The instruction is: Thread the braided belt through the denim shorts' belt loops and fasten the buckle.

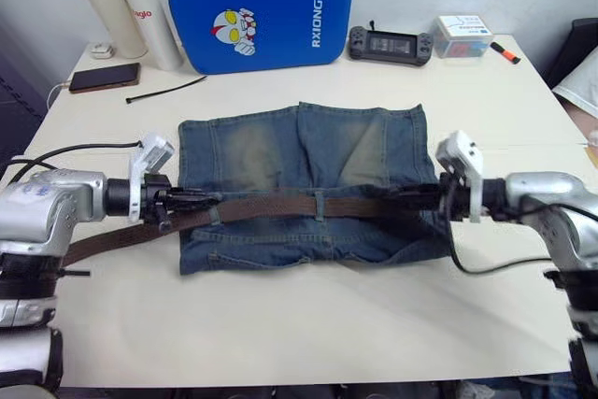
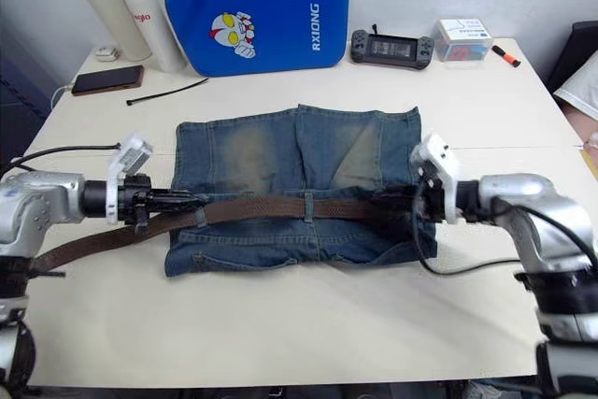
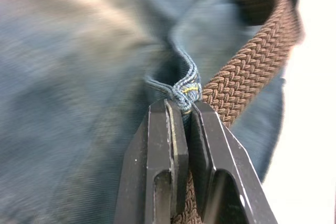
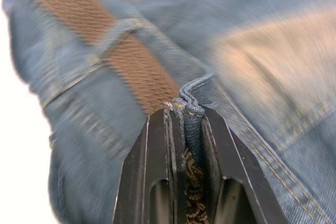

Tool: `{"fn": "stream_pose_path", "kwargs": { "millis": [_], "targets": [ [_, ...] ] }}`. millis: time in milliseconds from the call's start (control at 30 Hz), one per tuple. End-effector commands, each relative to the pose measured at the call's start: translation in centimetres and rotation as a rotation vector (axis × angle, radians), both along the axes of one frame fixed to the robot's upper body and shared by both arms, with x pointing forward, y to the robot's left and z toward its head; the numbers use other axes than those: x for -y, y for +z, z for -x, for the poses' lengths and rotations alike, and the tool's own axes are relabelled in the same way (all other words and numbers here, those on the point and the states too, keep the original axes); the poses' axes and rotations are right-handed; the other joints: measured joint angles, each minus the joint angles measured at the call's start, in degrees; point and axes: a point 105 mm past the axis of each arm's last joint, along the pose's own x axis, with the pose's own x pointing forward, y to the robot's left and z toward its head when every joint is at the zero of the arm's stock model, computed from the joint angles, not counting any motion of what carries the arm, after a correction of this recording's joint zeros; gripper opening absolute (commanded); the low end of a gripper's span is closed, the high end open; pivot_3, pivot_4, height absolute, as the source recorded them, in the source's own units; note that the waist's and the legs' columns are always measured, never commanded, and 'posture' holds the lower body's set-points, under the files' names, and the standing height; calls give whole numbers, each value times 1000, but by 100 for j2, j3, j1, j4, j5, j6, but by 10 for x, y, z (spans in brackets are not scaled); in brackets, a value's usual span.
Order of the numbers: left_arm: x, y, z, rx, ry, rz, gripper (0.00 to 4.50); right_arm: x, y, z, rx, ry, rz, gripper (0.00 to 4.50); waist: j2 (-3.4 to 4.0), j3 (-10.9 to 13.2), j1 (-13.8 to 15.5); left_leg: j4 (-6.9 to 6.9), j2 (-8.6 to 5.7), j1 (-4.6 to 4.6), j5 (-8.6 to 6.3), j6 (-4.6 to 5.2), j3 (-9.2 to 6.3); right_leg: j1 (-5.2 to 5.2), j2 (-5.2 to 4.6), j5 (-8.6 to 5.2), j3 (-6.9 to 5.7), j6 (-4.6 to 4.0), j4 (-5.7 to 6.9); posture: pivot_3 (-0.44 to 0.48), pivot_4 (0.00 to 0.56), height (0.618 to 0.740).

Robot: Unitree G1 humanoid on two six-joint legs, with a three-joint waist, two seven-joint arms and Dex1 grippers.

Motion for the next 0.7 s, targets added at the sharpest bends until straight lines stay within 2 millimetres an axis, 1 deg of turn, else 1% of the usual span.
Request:
{"fn": "stream_pose_path", "kwargs": {
  "millis": [33, 67, 100, 133, 167, 233, 267, 333, 433, 500, 567, 633, 667, 700],
  "targets": [
    [9, 9, 37, 46, -218, -32, 0, 6, 6, 46, 21, 220, 78, 91, 0, 0, 4, 1, 1, 0, 0, 0, 2, 2, 0, 0, 2, 0, -1, 0, 150, 677],
    [8, 6, 44, 32, -239, -52, 0, 9, 1, 60, -8, 277, 124, 91, 0, 0, 9, 6, 3, 0, 0, 0, 2, 6, -2, 0, 3, 0, -3, 0, 150, 677],
    [7, 2, 54, 11, -278, -79, 0, 10, -1, 74, -46, 327, 130, 91, 0, 0, 24, 6, 4, 0, 0, 0, 3, 10, -2, 0, 8, 0, -11, 0, 150, 677],
    [7, -1, 61, -5, -306, -96, 0, 10, -1, 84, -70, 358, 129, 91, 1, 0, 27, 6, 10, 8, 0, 0, -5, 35, -1, -1, 14, -1, -37, 0, 150, 677],
    [9, -4, 73, -33, -352, -104, 0, 11, -1, 96, -78, 394, 126, 91, 1, 0, 32, 3, 16, 17, 0, 0, -12, 58, 3, -1, 10, -1, -62, 0, 150, 677],
    [11, -11, 90, -68, -429, -131, 0, 15, -12, 118, -95, 463, 157, 91, 1, 0, 53, 3, 16, 21, 0, 0, -15, 69, 1, -1, 9, -1, -88, 0, 150, 677],
    [12, -13, 95, -78, -450, -139, 0, 16, -15, 126, -104, 484, 165, 91, 1, 0, 77, 2, 16, 28, -1, 1, -16, 78, 1, -1, 9, -1, -88, 0, 150, 677],
    [10, -24, 100, -82, -476, -190, 0, 23, -33, 132, -150, 469, 190, 91, 1, 0, 119, 2, 16, 29, -1, 2, -16, 80, 0, -1, 9, -1, -92, 0, 150, 677],
    [8, -40, 107, -105, -515, -252, 0, 37, -62, 141, -300, 440, 269, 91, 3, 1, 146, 0, 14, 62, -1, 3, -13, 114, -1, -1, 9, -1, -101, 0, 150, 677],
    [8, -45, 116, -170, -551, -255, 0, 47, -72, 151, -449, 420, 314, 91, 8, -1, 153, -16, 16, 115, -8, 9, -14, 170, -1, -2, 6, -3, -131, 0, 150, 677],
    [9, -45, 123, -227, -575, -236, 0, 54, -73, 159, -591, 392, 329, 91, 11, 0, 159, -17, 17, 116, -13, 15, -18, 177, -1, -2, 5, -4, -142, 0, 150, 677],
    [9, -44, 123, -243, -567, -222, 926, 56, -68, 157, -603, 373, 321, 91, 10, 0, 156, -16, 18, 112, -17, 19, -20, 177, -2, -2, 4, -4, -149, 0, 150, 677],
    [8, -44, 125, -259, -572, -221, 1204, 58, -64, 156, -596, 371, 324, 1139, 10, 0, 154, -16, 18, 111, -17, 19, -21, 177, -2, -2, 3, -3, -151, 0, 150, 677],
    [6, -42, 127, -275, -579, -219, 1719, 59, -62, 155, -594, 371, 327, 1597, 10, 0, 153, -15, 19, 111, -18, 19, -21, 177, -1, -2, 2, -3, -152, 0, 150, 677]
  ]
}}
